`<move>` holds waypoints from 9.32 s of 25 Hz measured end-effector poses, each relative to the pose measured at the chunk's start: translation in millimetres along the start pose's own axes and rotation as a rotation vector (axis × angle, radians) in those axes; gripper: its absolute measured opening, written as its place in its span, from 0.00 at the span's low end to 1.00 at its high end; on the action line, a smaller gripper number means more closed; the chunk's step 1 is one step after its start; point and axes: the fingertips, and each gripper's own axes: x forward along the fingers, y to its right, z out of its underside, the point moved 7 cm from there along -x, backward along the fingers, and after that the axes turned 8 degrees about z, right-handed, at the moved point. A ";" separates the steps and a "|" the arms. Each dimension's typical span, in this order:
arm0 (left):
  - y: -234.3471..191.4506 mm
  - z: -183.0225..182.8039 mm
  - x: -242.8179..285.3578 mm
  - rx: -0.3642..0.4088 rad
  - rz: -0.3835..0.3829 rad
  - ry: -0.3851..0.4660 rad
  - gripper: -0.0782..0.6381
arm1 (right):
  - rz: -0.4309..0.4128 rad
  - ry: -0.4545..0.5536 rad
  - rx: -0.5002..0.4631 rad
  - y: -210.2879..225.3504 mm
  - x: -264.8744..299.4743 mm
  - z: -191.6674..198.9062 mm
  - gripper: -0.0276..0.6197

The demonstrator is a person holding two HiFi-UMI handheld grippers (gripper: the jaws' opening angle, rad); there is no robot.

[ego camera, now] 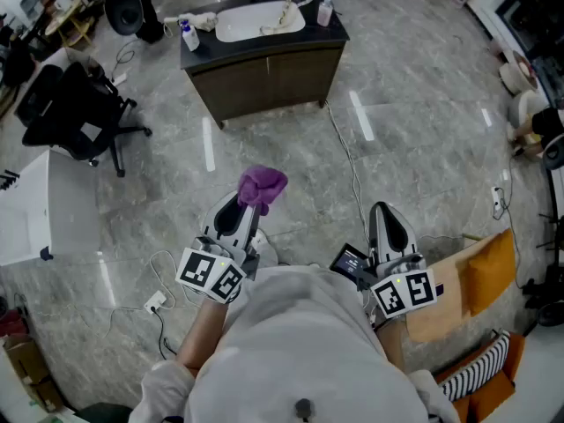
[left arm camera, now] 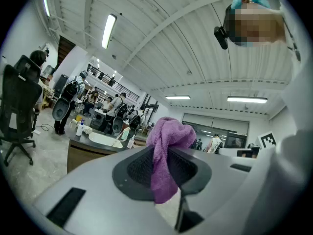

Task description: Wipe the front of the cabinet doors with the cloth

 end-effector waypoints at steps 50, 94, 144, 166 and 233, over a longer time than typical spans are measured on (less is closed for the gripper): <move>-27.4 3.1 92.1 0.004 0.071 -0.008 0.21 | 0.100 -0.019 -0.007 64.0 46.3 -16.0 0.09; -124.9 -19.0 394.0 -0.004 -0.390 0.090 0.21 | -0.436 -0.123 -0.104 293.8 446.5 -104.4 0.09; -349.6 248.4 571.7 -0.156 -0.193 -0.178 0.21 | -0.391 -0.305 -0.053 364.5 652.4 191.8 0.09; -353.4 350.7 751.4 -0.118 -0.177 -0.161 0.21 | -0.390 -0.338 0.004 494.8 704.6 249.8 0.09; -533.7 315.4 502.8 -0.069 -0.638 -0.057 0.21 | -0.514 -0.516 -0.029 308.6 698.9 341.9 0.09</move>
